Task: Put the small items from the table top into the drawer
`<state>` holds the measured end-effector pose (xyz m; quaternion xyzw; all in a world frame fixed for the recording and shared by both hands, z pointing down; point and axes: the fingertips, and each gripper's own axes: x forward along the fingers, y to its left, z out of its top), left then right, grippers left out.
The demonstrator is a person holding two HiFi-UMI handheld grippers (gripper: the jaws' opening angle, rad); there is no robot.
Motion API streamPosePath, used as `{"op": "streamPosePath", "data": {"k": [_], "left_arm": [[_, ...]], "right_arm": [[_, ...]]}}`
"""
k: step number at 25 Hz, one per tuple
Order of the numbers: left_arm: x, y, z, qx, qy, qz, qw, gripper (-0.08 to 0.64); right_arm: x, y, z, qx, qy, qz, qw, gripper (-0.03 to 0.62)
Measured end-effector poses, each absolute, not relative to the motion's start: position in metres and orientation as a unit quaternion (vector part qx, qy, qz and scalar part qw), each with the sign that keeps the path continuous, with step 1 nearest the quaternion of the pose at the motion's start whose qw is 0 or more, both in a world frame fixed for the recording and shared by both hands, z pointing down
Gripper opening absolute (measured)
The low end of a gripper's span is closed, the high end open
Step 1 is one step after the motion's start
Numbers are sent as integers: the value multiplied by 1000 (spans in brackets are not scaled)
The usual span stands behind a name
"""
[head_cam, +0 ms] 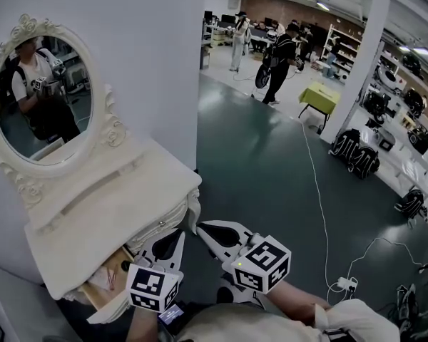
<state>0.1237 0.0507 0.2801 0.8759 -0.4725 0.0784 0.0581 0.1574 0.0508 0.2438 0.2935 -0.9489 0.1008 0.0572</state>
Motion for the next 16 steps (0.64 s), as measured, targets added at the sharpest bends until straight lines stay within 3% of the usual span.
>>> {"op": "streamPosePath", "data": {"k": [16], "left_arm": [[82,63,295,858,-500,87,75,58]], "right_arm": [[119,62,251,273,-956,89,63,26]]}}
